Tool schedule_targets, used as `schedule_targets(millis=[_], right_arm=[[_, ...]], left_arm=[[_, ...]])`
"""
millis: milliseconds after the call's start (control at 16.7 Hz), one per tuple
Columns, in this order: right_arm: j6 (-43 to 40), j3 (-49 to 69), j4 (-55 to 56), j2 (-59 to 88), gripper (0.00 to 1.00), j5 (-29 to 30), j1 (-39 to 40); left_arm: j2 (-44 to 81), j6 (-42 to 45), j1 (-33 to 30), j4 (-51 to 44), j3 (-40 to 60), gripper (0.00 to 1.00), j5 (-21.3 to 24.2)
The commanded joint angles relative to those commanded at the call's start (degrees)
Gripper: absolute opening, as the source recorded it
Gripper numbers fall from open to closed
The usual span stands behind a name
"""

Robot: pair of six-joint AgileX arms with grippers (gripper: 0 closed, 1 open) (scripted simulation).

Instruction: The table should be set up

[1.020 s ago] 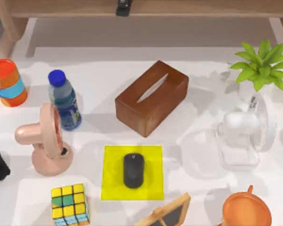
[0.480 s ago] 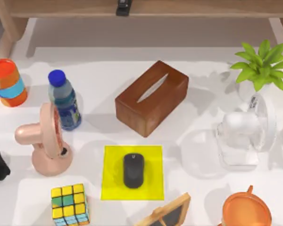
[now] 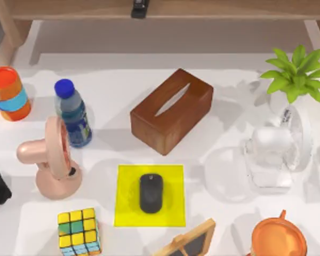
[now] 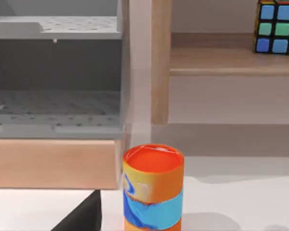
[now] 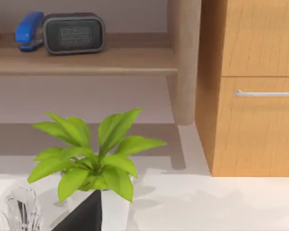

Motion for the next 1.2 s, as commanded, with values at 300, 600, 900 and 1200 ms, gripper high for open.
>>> schedule_targets(millis=[300, 600, 900, 1200], right_arm=[[0.00, 0.00, 0.00, 0.00, 1.00, 0.00, 0.00], [0.00, 0.00, 0.00, 0.00, 1.00, 0.00, 0.00], [0.00, 0.00, 0.00, 0.00, 1.00, 0.00, 0.00], [0.00, 0.00, 0.00, 0.00, 1.00, 0.00, 0.00]], left_arm=[[3.48, 0.02, -0.80, -0.11, 3.54, 1.00, -0.71], [21.08, 0.09, -4.24, -0.58, 21.47, 1.00, -3.76], [49.20, 0.18, -8.95, -1.23, 50.72, 1.00, -7.94], [74.79, 0.28, -13.61, -1.87, 77.40, 1.00, -12.08]])
